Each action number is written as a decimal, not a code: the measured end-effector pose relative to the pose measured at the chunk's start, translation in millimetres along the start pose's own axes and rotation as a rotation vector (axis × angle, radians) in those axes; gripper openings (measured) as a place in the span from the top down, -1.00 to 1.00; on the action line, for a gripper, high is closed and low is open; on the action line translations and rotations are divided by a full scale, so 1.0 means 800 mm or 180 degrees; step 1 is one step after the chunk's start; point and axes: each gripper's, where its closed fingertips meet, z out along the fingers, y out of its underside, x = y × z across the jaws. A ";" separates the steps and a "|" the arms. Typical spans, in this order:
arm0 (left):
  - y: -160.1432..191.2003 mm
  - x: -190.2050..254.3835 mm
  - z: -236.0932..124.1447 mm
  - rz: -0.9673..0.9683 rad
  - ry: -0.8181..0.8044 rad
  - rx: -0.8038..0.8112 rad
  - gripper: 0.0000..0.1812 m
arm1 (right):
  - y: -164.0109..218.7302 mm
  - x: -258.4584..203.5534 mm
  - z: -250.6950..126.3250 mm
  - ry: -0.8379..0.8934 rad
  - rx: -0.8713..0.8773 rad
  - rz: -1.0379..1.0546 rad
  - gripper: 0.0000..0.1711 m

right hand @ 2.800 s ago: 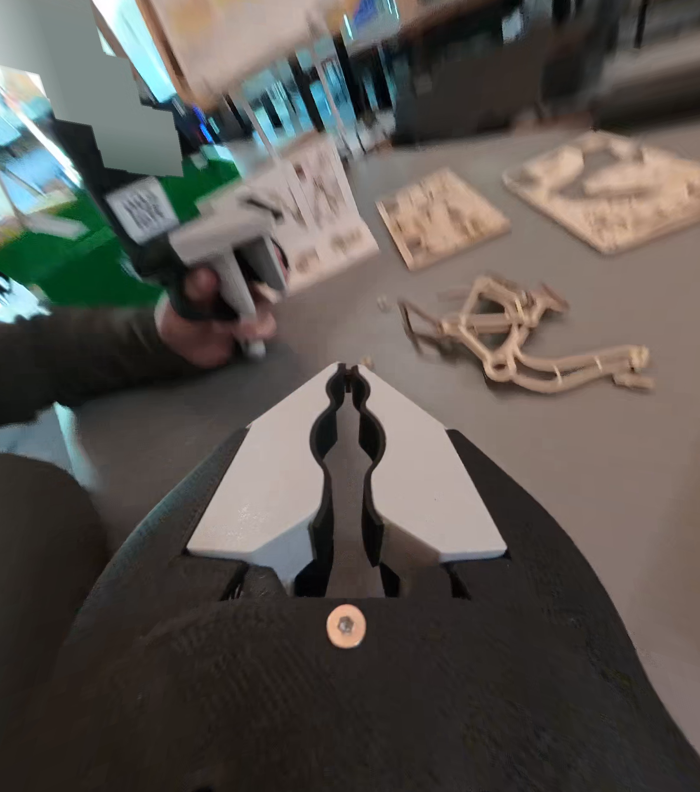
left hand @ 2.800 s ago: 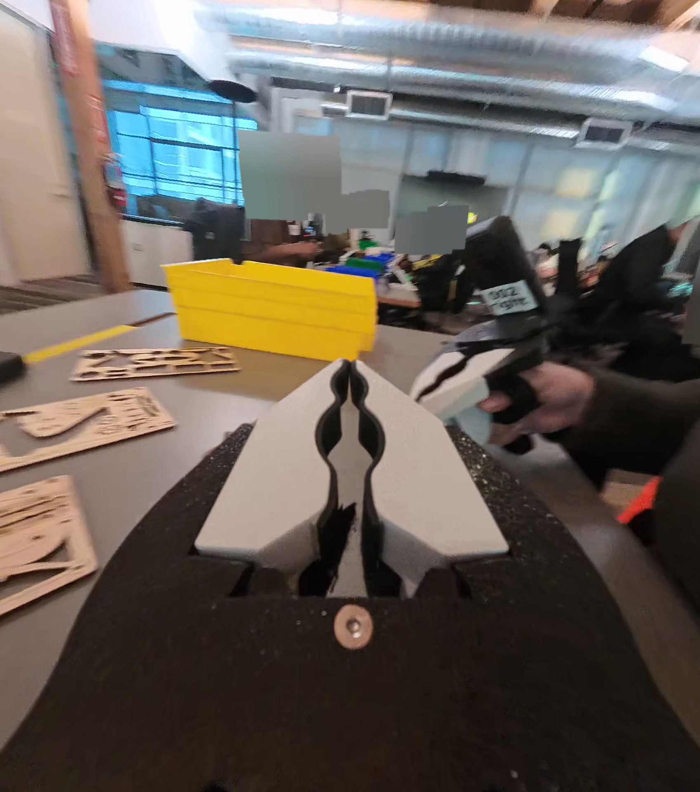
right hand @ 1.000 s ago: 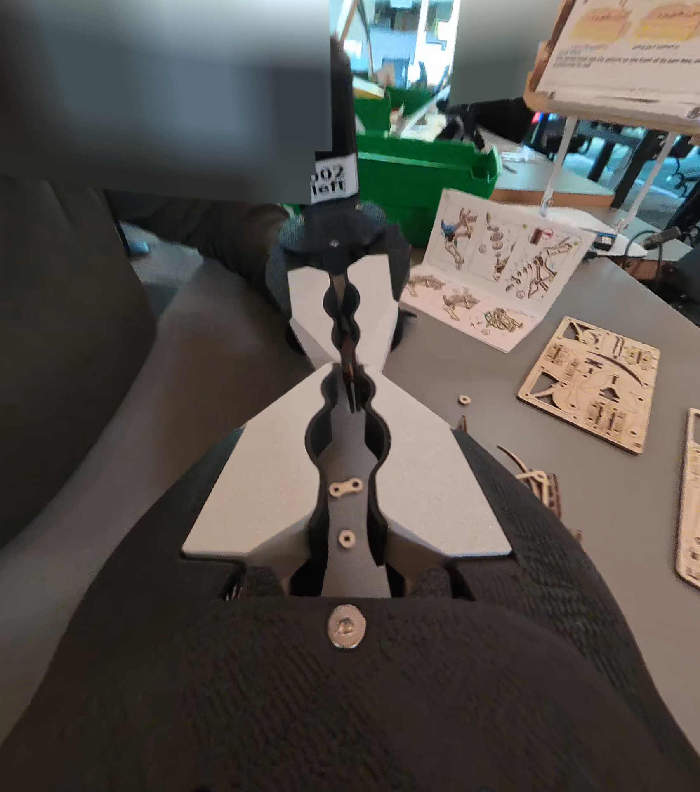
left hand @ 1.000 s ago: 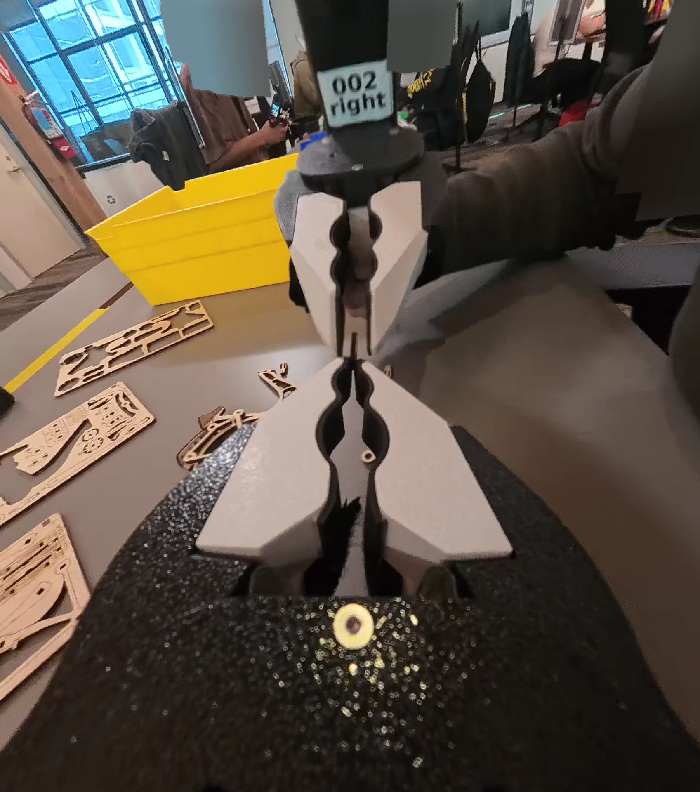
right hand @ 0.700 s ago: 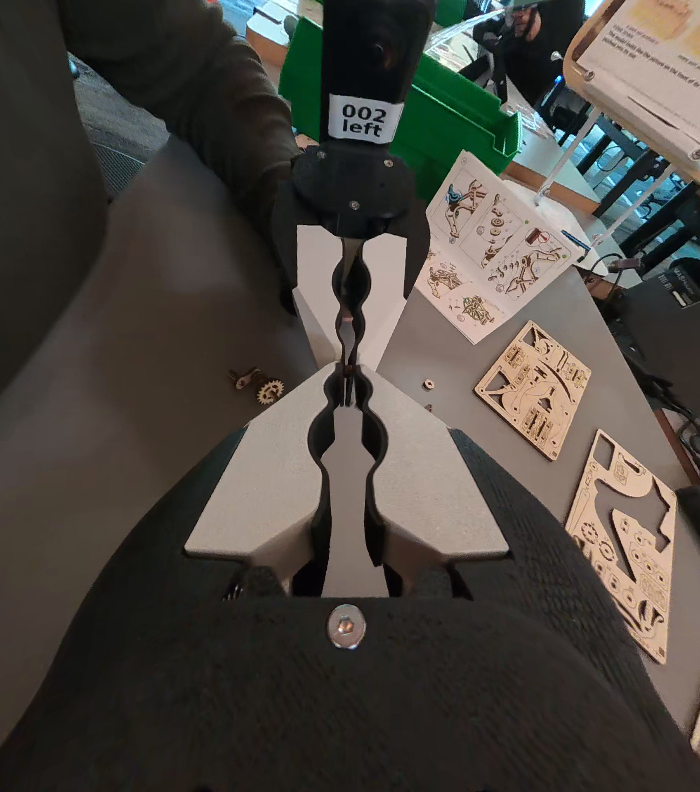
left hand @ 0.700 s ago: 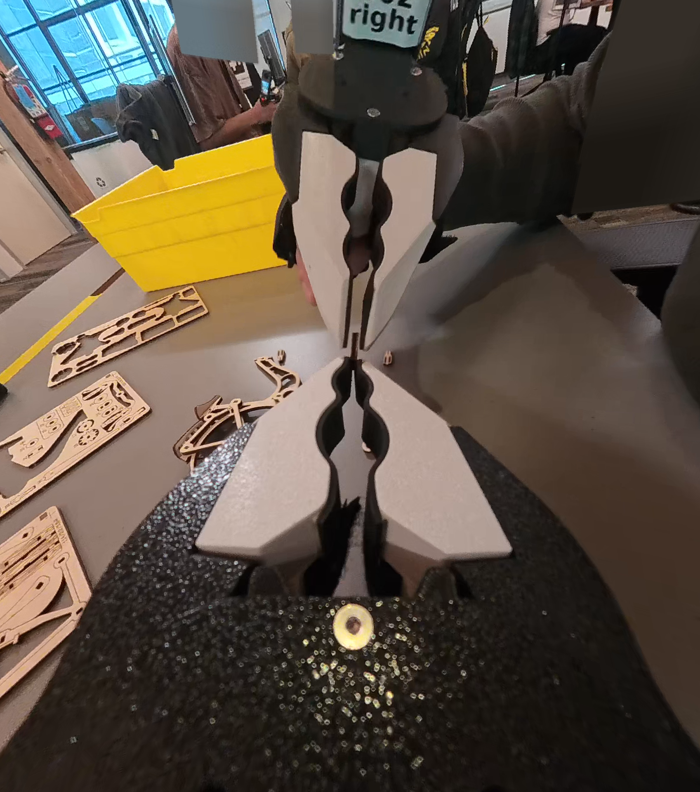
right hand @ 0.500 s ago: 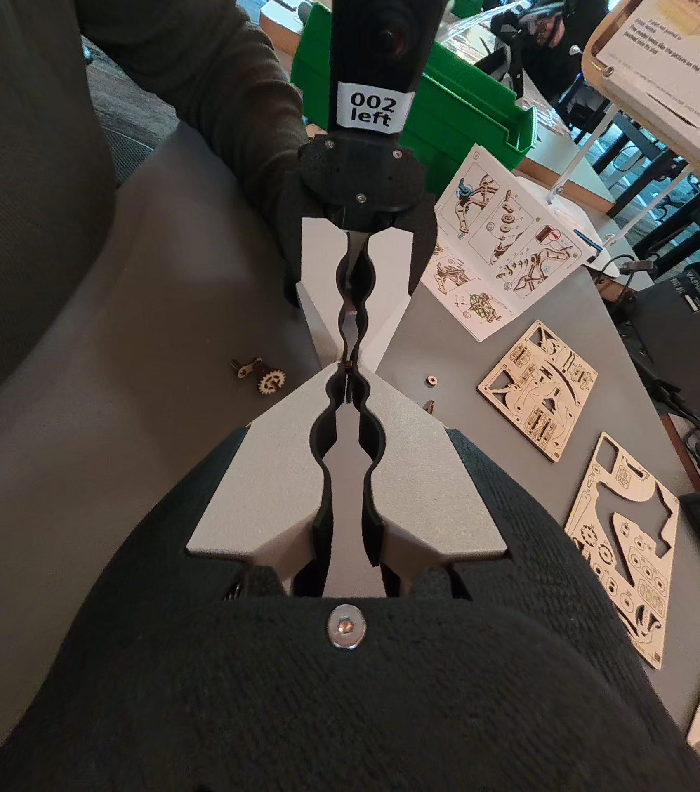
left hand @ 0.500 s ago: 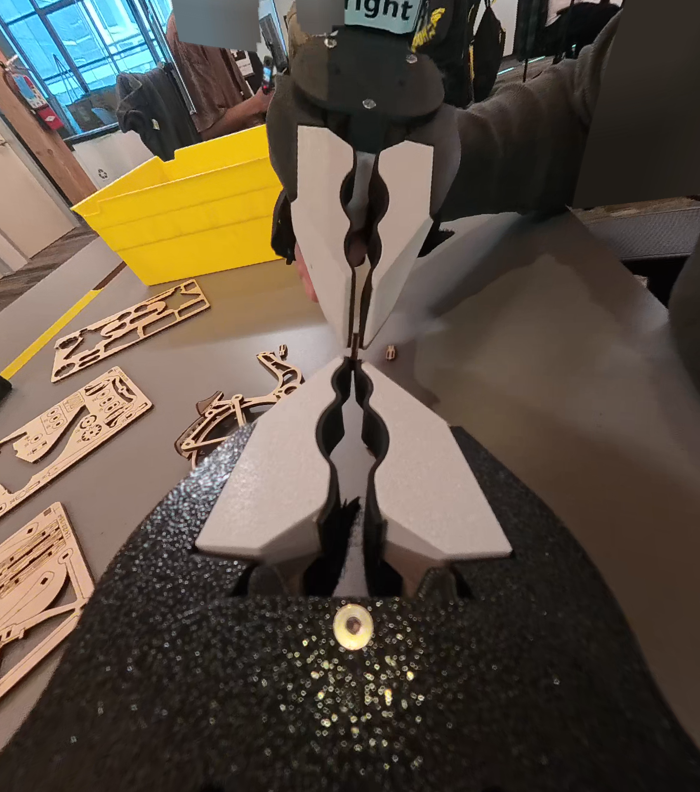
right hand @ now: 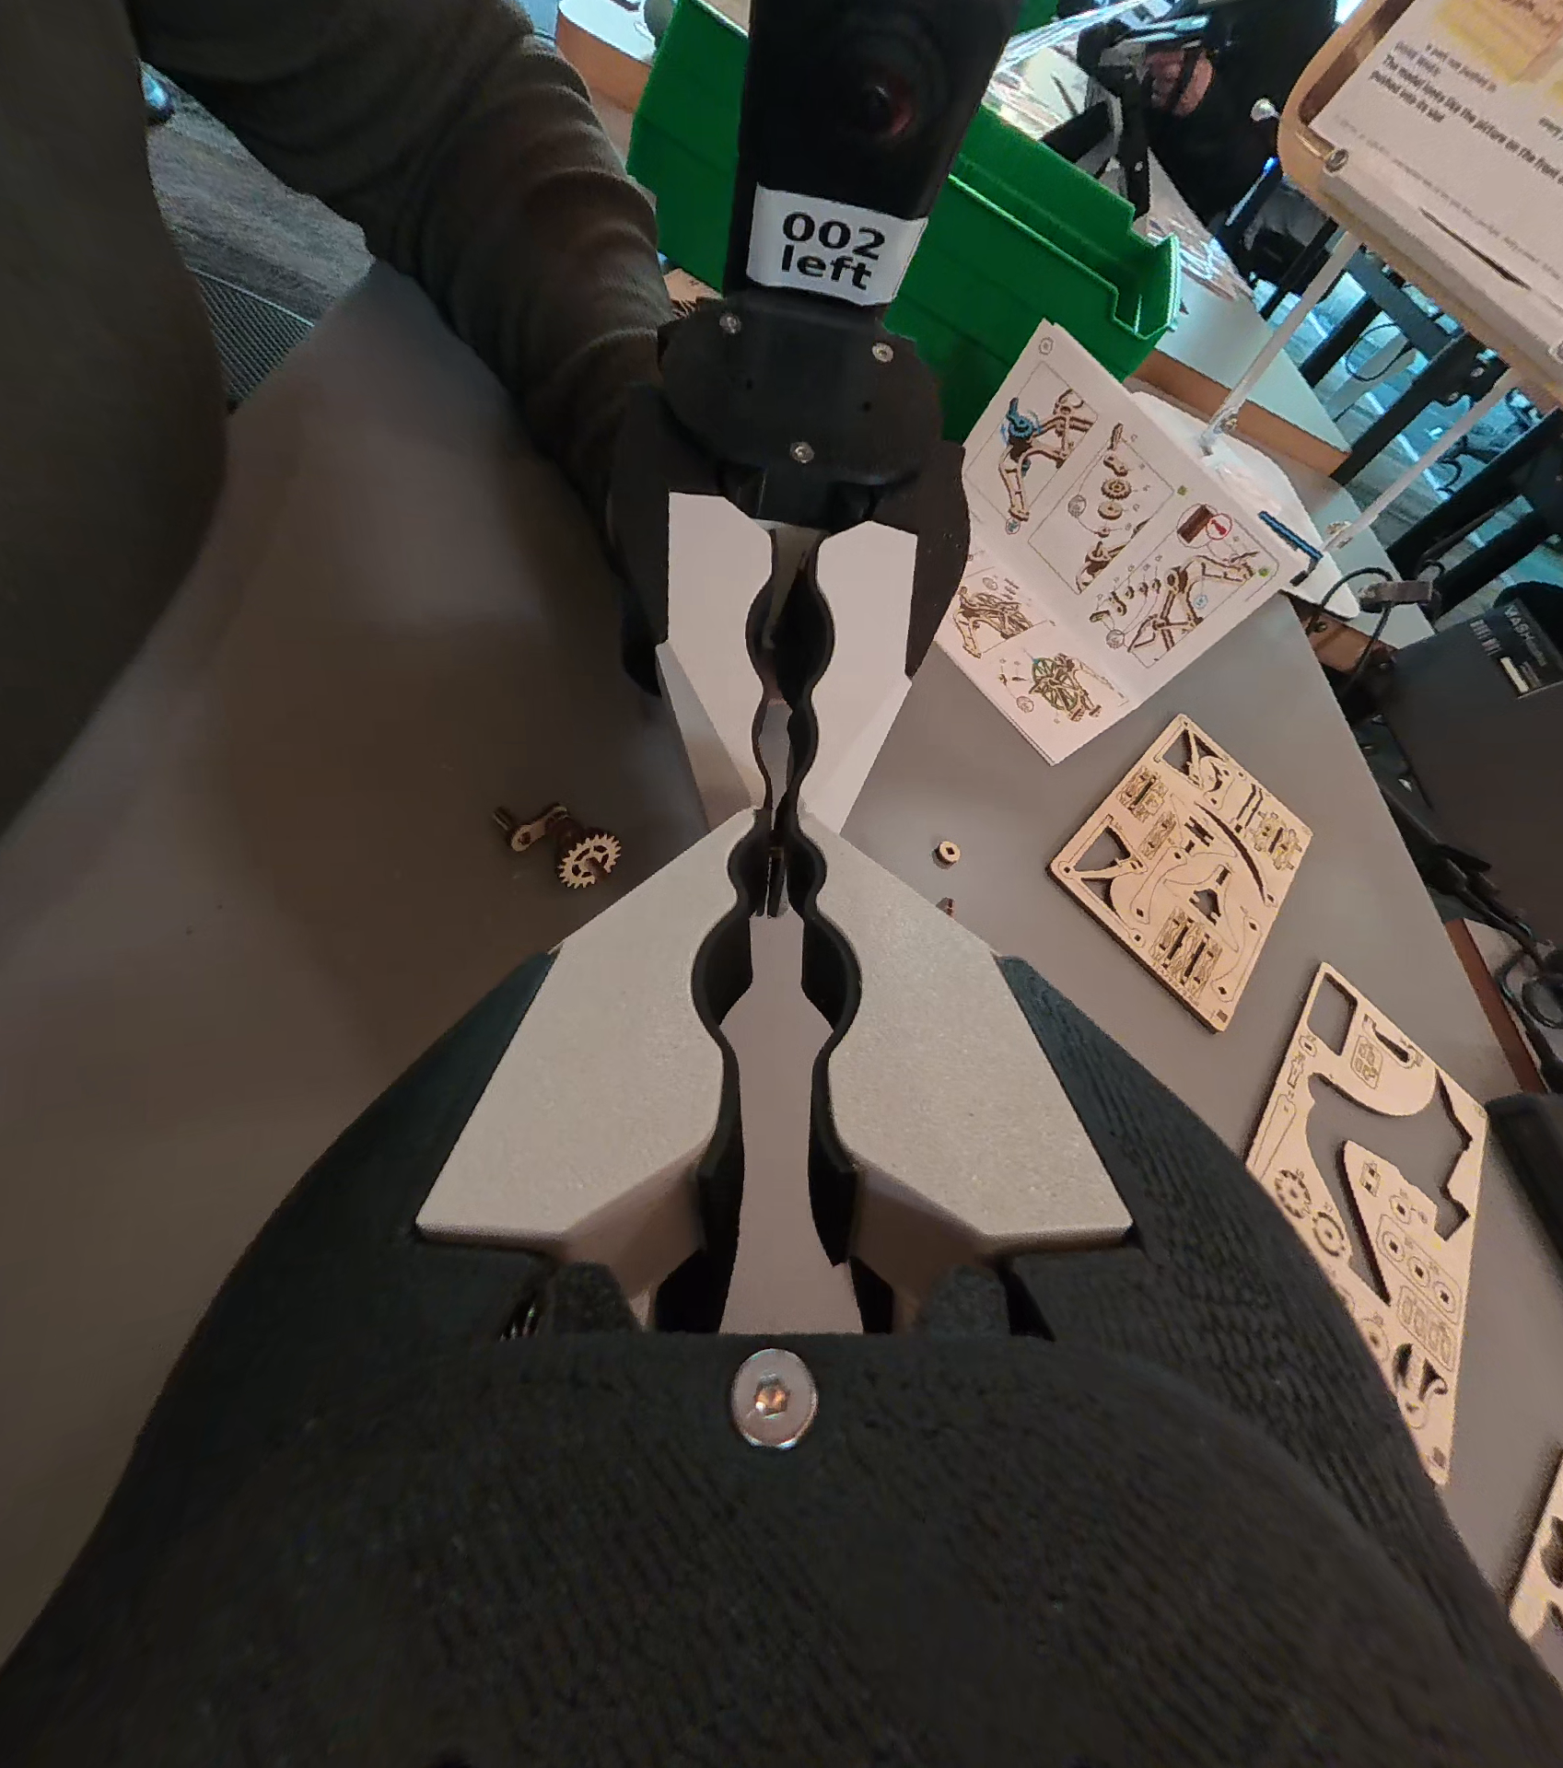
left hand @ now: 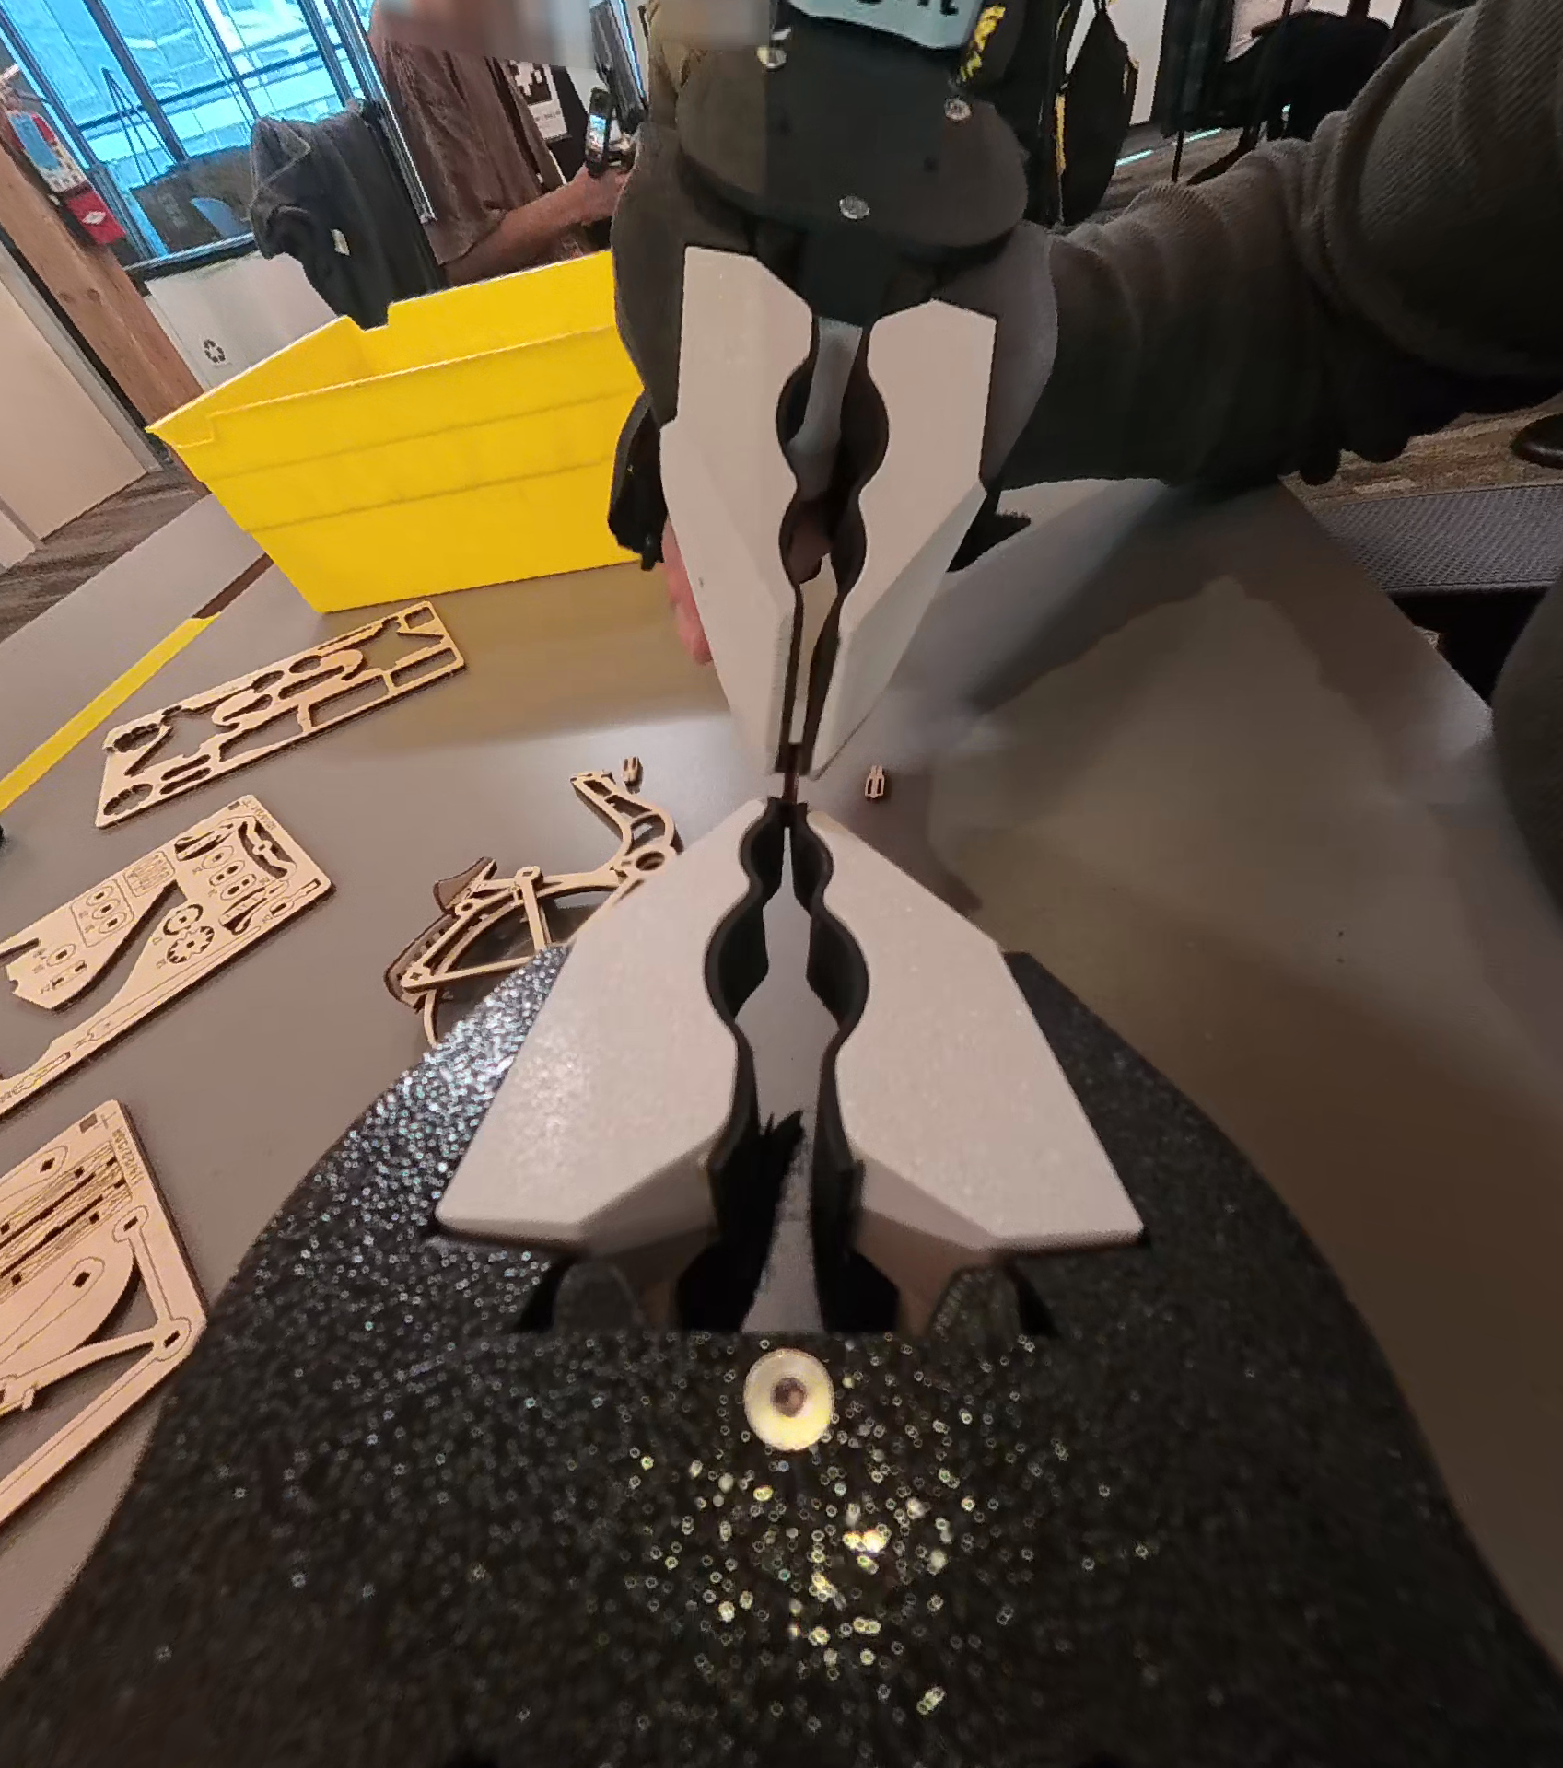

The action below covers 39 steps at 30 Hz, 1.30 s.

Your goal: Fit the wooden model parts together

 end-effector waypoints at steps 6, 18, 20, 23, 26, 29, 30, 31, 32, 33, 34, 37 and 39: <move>-0.001 0.000 -0.001 -0.0036 0.0026 0.0020 1.00 | -0.001 0.001 0.000 0.0025 -0.0031 -0.0025 0.99; -0.001 0.001 -0.001 -0.0042 0.0050 0.0029 1.00 | 0.001 0.002 -0.002 0.0053 -0.0071 -0.0022 0.96; -0.001 0.001 -0.001 -0.0038 0.0052 0.0026 1.00 | 0.001 0.001 -0.002 0.0034 -0.0076 -0.0005 0.97; -0.001 0.001 -0.001 -0.0047 0.0066 0.0027 1.00 | 0.001 -0.001 -0.002 0.0018 -0.0077 -0.0010 0.99; 0.000 0.002 0.000 -0.0023 0.0069 0.0003 1.00 | 0.002 -0.002 -0.002 -0.0030 -0.0099 0.0022 0.99; -0.003 -0.005 -0.002 0.0099 -0.0181 0.0056 1.00 | 0.002 0.001 -0.002 -0.0047 -0.0103 0.0092 0.99; -0.001 -0.010 -0.004 0.0157 -0.0324 0.0032 0.94 | 0.004 0.003 -0.002 -0.0081 -0.0127 0.0140 0.99; 0.002 -0.016 -0.008 0.0225 -0.0478 -0.0006 0.88 | 0.009 0.004 -0.001 -0.0116 -0.0178 0.0176 0.99; 0.006 -0.020 -0.011 0.0297 -0.0574 -0.0076 0.82 | 0.015 0.004 0.001 -0.0170 -0.0241 0.0209 0.99; 0.011 -0.022 -0.013 0.0360 -0.0621 -0.0151 0.77 | 0.019 0.002 0.004 -0.0250 -0.0302 0.0255 0.99; 0.016 -0.021 -0.014 0.0426 -0.0648 -0.0222 0.76 | 0.023 0.000 0.008 -0.0331 -0.0369 0.0292 0.99; 0.023 -0.027 -0.020 0.0647 -0.0827 -0.0334 1.00 | 0.032 0.003 0.011 -0.0415 -0.0591 0.0269 0.99; 0.021 -0.044 -0.033 0.0863 -0.1043 -0.0315 1.00 | 0.035 0.007 0.008 -0.0416 -0.0661 0.0330 0.99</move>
